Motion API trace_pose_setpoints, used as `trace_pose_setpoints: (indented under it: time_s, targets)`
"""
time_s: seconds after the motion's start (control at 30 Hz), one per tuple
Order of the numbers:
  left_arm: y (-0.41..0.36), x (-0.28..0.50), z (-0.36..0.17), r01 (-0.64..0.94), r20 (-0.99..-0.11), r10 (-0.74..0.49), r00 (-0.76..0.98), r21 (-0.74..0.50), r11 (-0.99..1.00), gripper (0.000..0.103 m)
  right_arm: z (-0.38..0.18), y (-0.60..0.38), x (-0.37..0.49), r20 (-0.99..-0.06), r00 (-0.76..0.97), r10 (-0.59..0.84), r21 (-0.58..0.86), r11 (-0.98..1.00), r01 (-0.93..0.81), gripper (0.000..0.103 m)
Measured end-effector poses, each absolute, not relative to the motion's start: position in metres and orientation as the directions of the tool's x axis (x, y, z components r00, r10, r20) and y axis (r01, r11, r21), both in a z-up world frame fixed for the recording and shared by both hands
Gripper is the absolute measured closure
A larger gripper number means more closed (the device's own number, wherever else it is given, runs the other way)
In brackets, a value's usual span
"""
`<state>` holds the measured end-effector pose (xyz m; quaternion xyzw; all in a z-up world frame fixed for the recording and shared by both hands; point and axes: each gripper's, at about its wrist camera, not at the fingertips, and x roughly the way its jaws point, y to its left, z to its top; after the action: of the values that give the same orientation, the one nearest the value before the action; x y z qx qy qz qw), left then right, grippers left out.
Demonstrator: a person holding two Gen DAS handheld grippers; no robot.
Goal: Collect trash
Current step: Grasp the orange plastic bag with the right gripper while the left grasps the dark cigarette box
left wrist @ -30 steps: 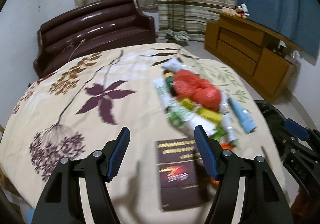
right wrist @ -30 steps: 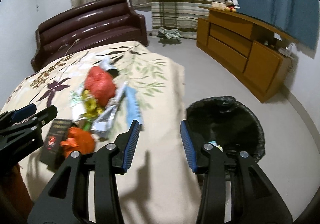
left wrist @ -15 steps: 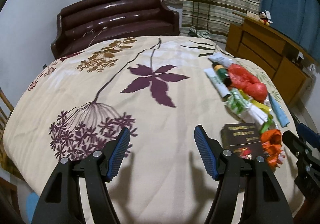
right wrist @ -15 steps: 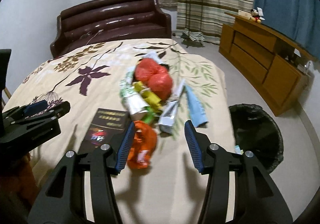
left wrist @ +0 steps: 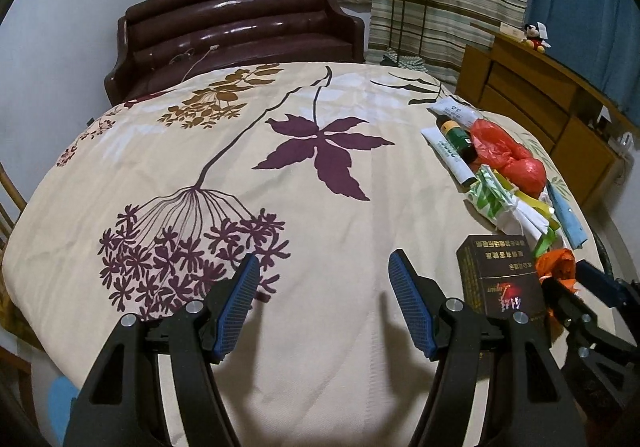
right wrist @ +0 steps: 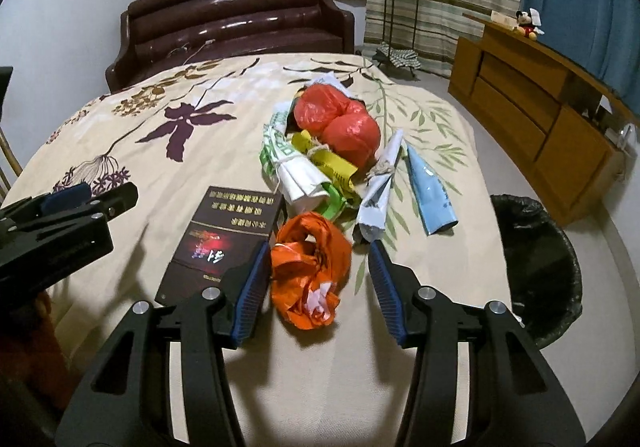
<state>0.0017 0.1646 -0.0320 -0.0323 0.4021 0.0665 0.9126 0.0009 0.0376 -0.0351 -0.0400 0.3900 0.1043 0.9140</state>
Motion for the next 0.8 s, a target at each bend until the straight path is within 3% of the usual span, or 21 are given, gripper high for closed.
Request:
trace_pose_setpoints:
  time_s: [0.07,0.8]
  targets:
    - [0.163,0.002,-0.032,-0.144,-0.739,0.091,0.668,-0.007,0.99,0.038,-0.04,0.038,0.002,-0.734,0.657,0.169,0.018,0.973,-0.23,0.062]
    - [0.097,0.002,-0.026,-0.031,-0.737,-0.001,0.676,-0.03,0.999,0.034,-0.014,-0.013,-0.009,-0.683,0.722,0.113,0.018,0.99,-0.138,0.063]
